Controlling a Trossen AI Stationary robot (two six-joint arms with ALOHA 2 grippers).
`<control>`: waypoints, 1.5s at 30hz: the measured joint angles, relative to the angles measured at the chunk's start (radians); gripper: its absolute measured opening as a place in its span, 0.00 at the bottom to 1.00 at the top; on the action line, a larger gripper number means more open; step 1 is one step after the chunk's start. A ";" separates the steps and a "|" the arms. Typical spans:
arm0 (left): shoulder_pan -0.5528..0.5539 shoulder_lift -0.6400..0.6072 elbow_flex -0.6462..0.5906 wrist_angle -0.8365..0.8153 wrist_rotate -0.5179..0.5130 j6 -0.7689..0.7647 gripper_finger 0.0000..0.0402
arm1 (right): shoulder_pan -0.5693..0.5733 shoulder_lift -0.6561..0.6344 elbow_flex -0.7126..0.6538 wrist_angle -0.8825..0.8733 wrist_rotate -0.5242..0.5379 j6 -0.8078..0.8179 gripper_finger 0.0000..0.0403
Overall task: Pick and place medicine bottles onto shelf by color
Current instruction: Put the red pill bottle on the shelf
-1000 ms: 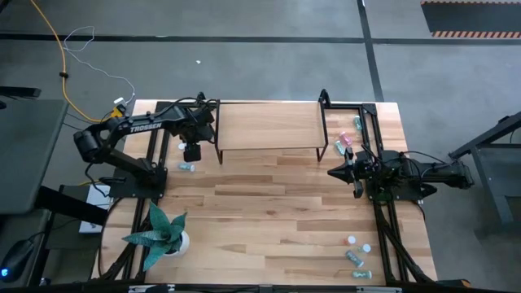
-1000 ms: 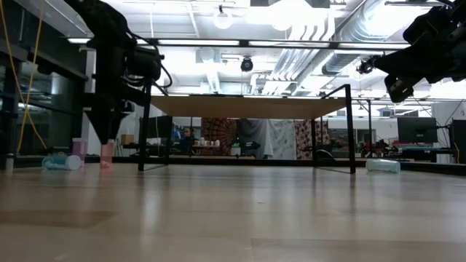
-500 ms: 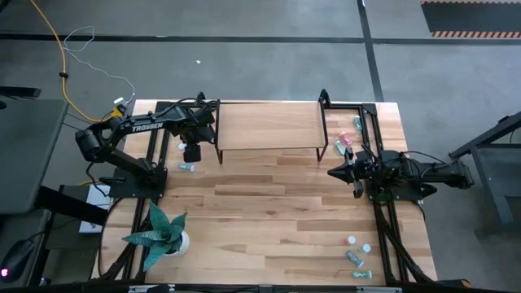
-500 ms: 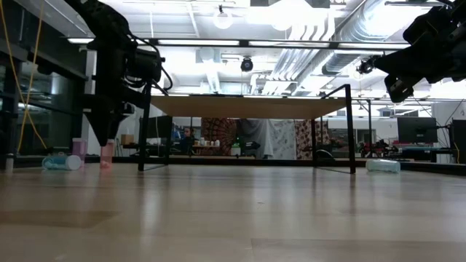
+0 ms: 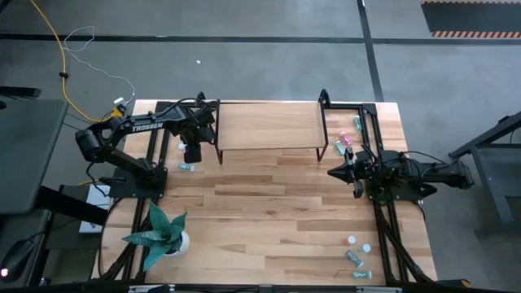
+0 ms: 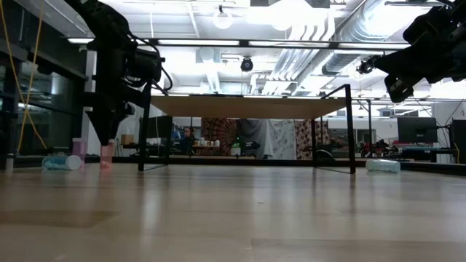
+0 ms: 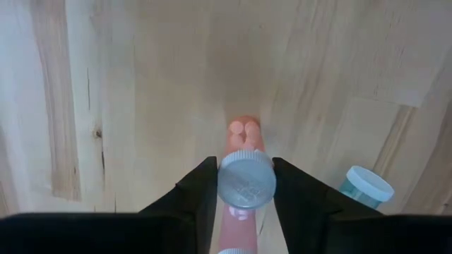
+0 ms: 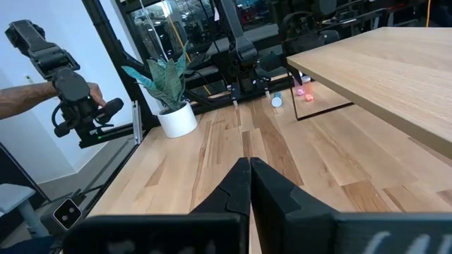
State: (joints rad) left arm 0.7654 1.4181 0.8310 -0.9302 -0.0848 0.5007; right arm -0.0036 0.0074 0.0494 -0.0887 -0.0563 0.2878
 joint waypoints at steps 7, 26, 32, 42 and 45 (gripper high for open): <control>0.000 -0.005 0.010 -0.036 -0.006 -0.001 0.26 | 0.000 0.000 0.000 0.000 0.000 0.000 0.00; -0.003 -0.045 0.338 -0.397 -0.191 -0.202 0.28 | 0.000 0.000 0.000 0.000 0.000 0.000 0.00; -0.036 -0.045 0.502 -0.403 -0.245 -0.264 0.27 | 0.000 0.000 0.000 0.000 0.000 0.000 0.00; -0.149 -0.035 0.779 -0.353 -0.239 -0.313 0.28 | 0.000 0.000 0.000 0.000 0.000 0.000 0.00; -0.186 0.007 0.830 -0.358 -0.195 -0.349 0.28 | 0.000 0.000 0.000 0.000 0.000 0.000 0.00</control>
State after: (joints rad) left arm 0.5797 1.4248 1.6608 -1.2878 -0.2793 0.1516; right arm -0.0038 0.0072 0.0494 -0.0887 -0.0563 0.2878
